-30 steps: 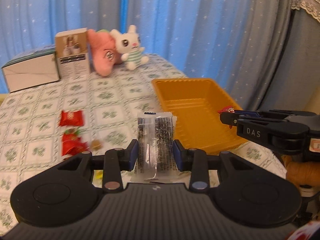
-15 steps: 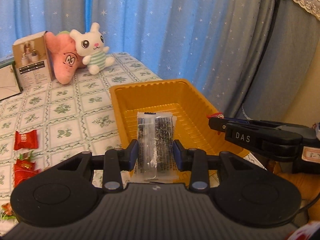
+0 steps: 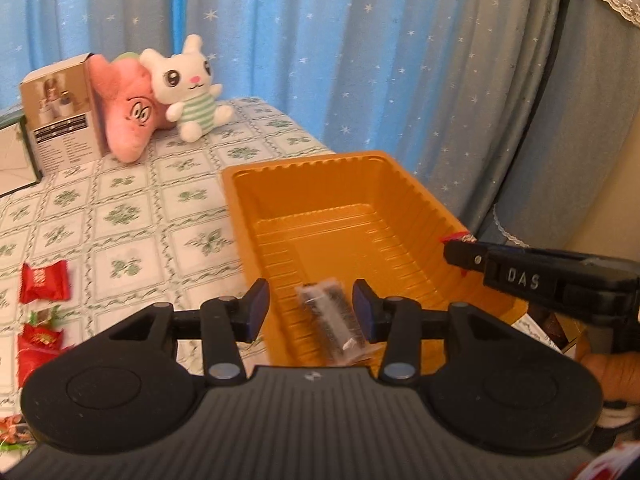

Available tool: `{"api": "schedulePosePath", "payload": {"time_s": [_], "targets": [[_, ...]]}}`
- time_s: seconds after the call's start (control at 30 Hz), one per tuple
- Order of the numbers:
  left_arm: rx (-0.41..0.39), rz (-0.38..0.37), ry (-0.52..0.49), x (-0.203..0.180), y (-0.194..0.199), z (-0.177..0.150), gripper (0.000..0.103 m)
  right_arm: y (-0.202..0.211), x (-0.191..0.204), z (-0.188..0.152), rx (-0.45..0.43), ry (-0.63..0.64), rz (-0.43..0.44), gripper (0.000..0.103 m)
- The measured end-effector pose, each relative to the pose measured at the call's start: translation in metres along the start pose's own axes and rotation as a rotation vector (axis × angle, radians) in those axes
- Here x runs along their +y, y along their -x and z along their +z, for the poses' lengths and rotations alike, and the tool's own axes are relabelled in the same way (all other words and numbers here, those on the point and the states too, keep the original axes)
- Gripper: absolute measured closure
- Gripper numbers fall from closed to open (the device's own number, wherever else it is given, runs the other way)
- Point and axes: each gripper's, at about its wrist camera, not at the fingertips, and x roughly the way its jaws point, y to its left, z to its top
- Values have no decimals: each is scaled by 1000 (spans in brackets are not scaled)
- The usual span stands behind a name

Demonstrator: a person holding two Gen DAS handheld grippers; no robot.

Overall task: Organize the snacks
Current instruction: 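Carry both snacks over the orange tray and open both tools to drop them, then withdraw both tools from the tray back toward the snack pile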

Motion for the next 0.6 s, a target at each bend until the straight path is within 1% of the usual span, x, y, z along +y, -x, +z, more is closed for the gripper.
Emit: {"api": "schedulePosePath", "payload": {"time_s": [0.2, 0.3, 0.4, 0.47, 0.6], "targets": [[-9, 18, 40, 11, 12, -7, 62, 1, 8, -1, -4, 23, 23, 83], [-10, 24, 51, 14, 17, -11, 62, -1, 7, -1, 0, -5, 74, 82], [-10, 27, 63, 16, 21, -16, 62, -1, 3, 0, -1, -49, 82, 78], [-7, 28, 70, 18, 25, -19, 62, 3, 3, 1, -26, -56, 79, 69], [-8, 39, 85, 23, 34, -26, 62, 9, 5, 3, -61, -61, 67, 66]]}}
